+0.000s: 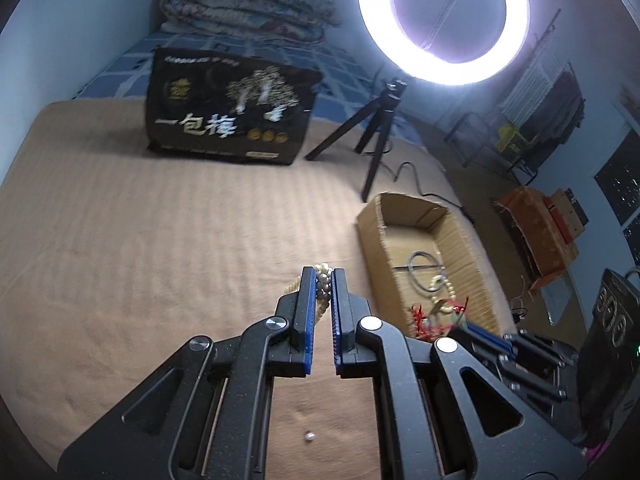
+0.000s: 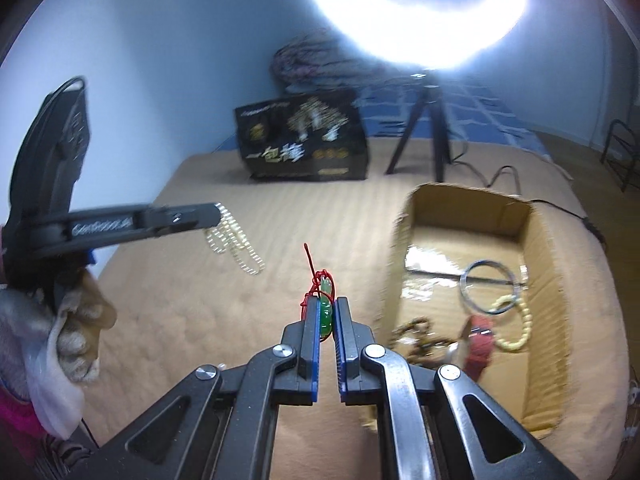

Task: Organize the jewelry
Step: 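Carry pearl necklace in left tool while right tool carries pendant to box, then open right tool dropping pendant into box while left tool releases pearl necklace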

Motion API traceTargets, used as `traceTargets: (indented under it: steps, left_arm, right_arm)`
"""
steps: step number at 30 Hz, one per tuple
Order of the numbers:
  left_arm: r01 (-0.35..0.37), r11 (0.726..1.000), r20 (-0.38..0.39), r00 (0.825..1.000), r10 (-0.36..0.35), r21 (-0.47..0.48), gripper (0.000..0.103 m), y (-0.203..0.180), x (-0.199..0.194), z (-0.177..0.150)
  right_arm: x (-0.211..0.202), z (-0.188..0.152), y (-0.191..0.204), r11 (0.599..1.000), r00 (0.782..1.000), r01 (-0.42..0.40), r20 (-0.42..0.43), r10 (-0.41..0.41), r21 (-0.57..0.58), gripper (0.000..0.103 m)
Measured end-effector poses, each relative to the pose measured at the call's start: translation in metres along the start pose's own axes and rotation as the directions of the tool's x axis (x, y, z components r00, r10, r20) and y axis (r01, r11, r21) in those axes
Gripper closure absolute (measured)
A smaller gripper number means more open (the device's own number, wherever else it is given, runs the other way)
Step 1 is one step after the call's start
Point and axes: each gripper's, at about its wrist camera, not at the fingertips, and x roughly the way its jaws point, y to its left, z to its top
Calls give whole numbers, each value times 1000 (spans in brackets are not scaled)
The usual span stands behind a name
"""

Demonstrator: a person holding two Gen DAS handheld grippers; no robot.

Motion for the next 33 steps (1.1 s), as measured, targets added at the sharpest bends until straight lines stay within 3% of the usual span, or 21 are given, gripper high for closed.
traceTargets:
  steps: [9,19,33]
  left_arm:
    - [67,996,-2,998,-67,50,98,-46,14,5]
    - [124,987,-16,992,-123,98,98,-91,41,10]
    - [101,986,-92,992,-90,129,98,-116,97,-4]
  right_arm:
    - [-15,12,-43,994,997,75,28,-77,77,99]
    - [-24,2,-89,978,988,154,0,-156,140,99]
    - [-18,-29,-127,963,976,208,-92,-195,168,99]
